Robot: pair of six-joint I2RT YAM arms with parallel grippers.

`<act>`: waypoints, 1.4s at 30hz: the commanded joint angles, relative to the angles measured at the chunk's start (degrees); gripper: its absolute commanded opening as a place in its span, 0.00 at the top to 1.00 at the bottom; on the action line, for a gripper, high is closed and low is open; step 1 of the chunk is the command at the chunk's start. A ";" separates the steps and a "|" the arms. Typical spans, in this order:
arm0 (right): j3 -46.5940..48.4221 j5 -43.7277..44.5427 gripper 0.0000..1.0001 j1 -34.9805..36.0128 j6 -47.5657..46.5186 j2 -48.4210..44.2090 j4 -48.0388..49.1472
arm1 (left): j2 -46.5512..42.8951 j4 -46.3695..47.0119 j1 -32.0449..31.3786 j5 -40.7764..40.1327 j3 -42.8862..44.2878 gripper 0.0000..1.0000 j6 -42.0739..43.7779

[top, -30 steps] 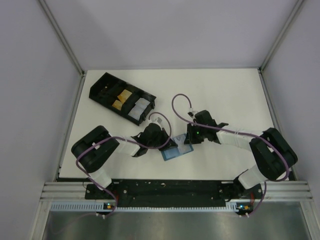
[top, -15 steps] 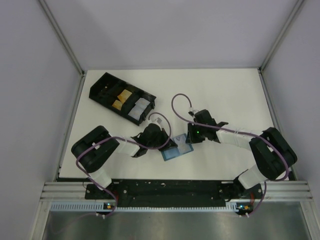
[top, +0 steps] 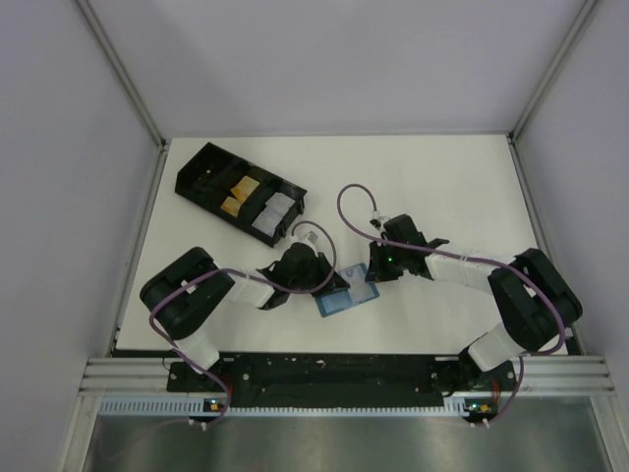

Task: Take the credit cards out of the card holder
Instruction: Remove the credit card from the card holder.

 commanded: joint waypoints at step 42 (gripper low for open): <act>2.82 4.08 0.97 0.23 -0.96 -1.15 -4.95 | -15.57 1.26 5.04 4.40 -15.37 1.00 4.08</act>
